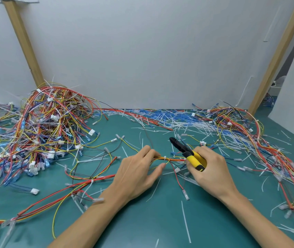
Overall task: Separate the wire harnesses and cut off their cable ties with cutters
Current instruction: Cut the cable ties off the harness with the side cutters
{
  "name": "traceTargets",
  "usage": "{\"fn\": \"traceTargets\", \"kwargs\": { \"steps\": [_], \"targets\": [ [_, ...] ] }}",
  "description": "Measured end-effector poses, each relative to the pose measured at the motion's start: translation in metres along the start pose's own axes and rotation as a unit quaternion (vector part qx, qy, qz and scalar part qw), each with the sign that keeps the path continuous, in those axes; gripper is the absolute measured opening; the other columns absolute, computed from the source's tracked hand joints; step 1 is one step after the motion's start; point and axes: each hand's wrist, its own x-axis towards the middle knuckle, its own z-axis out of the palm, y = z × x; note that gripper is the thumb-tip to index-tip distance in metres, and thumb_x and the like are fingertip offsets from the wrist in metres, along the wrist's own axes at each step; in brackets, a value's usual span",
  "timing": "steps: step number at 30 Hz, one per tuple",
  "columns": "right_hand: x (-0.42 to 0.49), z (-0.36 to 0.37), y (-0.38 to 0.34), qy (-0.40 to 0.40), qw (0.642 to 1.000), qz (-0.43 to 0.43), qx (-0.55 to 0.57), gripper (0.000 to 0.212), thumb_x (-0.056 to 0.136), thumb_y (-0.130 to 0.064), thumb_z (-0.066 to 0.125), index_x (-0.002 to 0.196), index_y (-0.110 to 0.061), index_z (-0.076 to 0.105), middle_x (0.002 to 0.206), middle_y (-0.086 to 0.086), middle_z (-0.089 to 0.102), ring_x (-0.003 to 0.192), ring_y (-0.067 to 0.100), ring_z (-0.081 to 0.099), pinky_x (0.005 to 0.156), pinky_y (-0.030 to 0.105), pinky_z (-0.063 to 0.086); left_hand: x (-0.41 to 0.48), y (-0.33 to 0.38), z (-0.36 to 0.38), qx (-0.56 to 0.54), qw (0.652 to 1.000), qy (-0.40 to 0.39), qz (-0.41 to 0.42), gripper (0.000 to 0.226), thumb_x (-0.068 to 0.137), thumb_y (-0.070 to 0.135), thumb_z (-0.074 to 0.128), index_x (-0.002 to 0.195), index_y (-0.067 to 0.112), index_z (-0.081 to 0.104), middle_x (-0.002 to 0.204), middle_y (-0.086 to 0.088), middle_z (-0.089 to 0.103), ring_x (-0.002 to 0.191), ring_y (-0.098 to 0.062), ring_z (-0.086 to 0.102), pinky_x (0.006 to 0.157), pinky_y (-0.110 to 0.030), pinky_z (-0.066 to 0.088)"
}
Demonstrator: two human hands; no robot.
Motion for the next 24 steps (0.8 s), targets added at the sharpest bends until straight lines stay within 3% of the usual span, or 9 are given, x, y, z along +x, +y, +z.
{"fn": "traceTargets", "kwargs": {
  "steps": [2,4,9,13,15,20,22,24],
  "targets": [
    [-0.002,0.001,-0.008,0.016,0.998,-0.009,0.067,0.024,0.084,-0.017,0.077,0.078,-0.029,0.058,0.073,-0.009,0.053,0.066,0.013,0.05,0.057,0.018,0.034,0.0,0.001,-0.001,-0.016,1.0,-0.004,0.01,0.031,0.099,0.051,0.048,0.114,0.025,0.058,0.104,0.012,0.054,0.083,-0.012,0.062,0.064,-0.037,0.05],
    [-0.003,0.002,-0.013,0.002,0.994,-0.001,0.107,0.013,0.086,-0.022,0.076,0.086,-0.025,0.063,0.073,-0.008,0.058,0.062,0.012,0.051,0.054,0.016,0.035,0.001,0.004,-0.002,-0.032,0.999,-0.002,0.025,0.031,0.1,0.047,0.05,0.119,0.024,0.054,0.108,0.012,0.054,0.091,-0.012,0.063,0.067,-0.038,0.052],
    [-0.005,0.011,-0.011,-0.019,0.989,0.045,0.143,0.01,0.086,-0.03,0.077,0.087,-0.022,0.069,0.065,0.0,0.062,0.061,0.02,0.054,0.061,0.032,0.044,0.003,0.011,0.002,-0.029,0.996,0.016,0.085,0.037,0.101,0.033,0.054,0.132,0.016,0.047,0.111,0.001,0.052,0.1,-0.02,0.055,0.086,-0.036,0.047],
    [-0.003,0.011,-0.006,-0.008,0.978,0.087,0.191,0.02,0.088,-0.033,0.076,0.082,-0.016,0.067,0.063,0.006,0.056,0.06,0.022,0.051,0.059,0.038,0.044,0.005,0.01,0.004,0.036,0.992,0.054,0.108,0.046,0.096,0.038,0.062,0.135,0.016,0.049,0.128,-0.001,0.053,0.118,-0.024,0.049,0.102,-0.036,0.041],
    [-0.001,0.009,-0.003,-0.006,0.971,0.105,0.216,0.019,0.089,-0.031,0.074,0.082,-0.015,0.066,0.064,0.007,0.057,0.055,0.015,0.052,0.058,0.039,0.046,0.009,0.004,-0.002,0.047,0.99,0.097,0.093,0.054,0.09,0.043,0.07,0.135,0.019,0.051,0.133,-0.003,0.052,0.124,-0.027,0.047,0.105,-0.039,0.039],
    [0.005,0.007,0.002,0.021,0.936,0.169,0.308,0.015,0.091,-0.018,0.073,0.077,-0.022,0.069,0.058,-0.006,0.053,0.054,0.009,0.049,0.049,0.03,0.052,0.017,-0.014,-0.026,0.046,0.984,0.172,0.026,0.08,0.068,0.044,0.085,0.136,0.024,0.048,0.139,-0.006,0.041,0.128,-0.031,0.042,0.109,-0.042,0.032],
    [0.007,0.006,0.005,0.041,0.915,0.198,0.349,0.018,0.092,-0.014,0.071,0.075,-0.021,0.069,0.052,-0.014,0.051,0.046,0.003,0.043,0.04,0.02,0.043,0.019,-0.019,-0.032,0.037,0.988,0.148,-0.002,0.091,0.065,0.036,0.09,0.14,0.023,0.042,0.141,-0.006,0.037,0.127,-0.031,0.044,0.107,-0.042,0.034],
    [0.01,0.003,0.008,0.069,0.897,0.224,0.375,0.016,0.093,-0.012,0.069,0.078,-0.018,0.068,0.048,-0.018,0.049,0.04,-0.001,0.045,0.037,0.011,0.033,0.019,-0.024,-0.033,0.022,0.997,0.071,-0.018,0.102,0.066,0.028,0.09,0.148,0.024,0.03,0.14,-0.004,0.039,0.119,-0.027,0.051,0.1,-0.04,0.043]
  ]
}}
